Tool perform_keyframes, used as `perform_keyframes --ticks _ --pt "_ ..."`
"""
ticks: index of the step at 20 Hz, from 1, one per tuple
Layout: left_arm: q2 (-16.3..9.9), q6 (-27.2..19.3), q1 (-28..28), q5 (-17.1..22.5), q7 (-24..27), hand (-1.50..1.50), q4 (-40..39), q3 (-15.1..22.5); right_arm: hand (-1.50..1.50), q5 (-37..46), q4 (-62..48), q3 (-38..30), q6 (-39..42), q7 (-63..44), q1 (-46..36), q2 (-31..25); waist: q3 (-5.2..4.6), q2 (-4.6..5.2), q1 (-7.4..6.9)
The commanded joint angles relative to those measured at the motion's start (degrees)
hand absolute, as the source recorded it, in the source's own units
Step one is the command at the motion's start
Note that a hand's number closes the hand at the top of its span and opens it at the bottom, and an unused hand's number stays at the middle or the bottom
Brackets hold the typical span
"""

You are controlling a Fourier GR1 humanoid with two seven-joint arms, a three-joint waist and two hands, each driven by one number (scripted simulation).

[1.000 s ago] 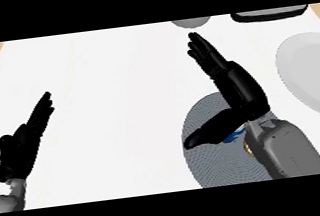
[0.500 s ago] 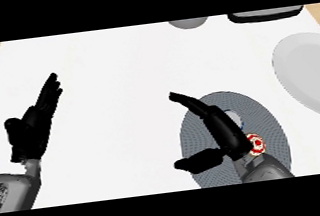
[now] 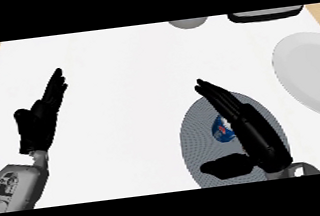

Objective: Pick the can from the placemat and place it in the plate

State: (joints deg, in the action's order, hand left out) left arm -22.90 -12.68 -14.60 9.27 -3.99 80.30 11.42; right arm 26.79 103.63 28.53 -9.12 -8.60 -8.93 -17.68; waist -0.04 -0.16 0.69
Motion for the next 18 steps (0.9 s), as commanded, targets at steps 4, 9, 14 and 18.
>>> perform_keyframes --ticks 4,9,14,18 --pt "-0.4 1.0 -2.4 -0.2 -0.9 0.0 -1.9 -1.4 -1.5 1.1 11.3 -2.7 18.0 -20.8 -4.5 -11.7 -0.2 -0.24 0.56" --pt "2.1 0.6 -0.7 -1.0 -0.5 0.0 -0.6 -0.3 -1.5 -7.0 14.0 -5.9 30.2 -31.2 -7.2 -13.8 -0.04 0.01 -0.49" --pt "3.3 -0.7 -0.3 -3.7 -1.1 0.0 1.4 -0.4 -1.5 -11.4 10.8 -7.9 37.5 -38.3 -12.2 -11.2 0.01 0.12 -0.94" --pt "3.5 2.8 0.7 -4.5 0.0 0.0 0.1 -2.6 -1.5 -8.4 9.9 -8.2 40.0 -36.1 -10.0 -8.5 0.04 0.15 -0.73"
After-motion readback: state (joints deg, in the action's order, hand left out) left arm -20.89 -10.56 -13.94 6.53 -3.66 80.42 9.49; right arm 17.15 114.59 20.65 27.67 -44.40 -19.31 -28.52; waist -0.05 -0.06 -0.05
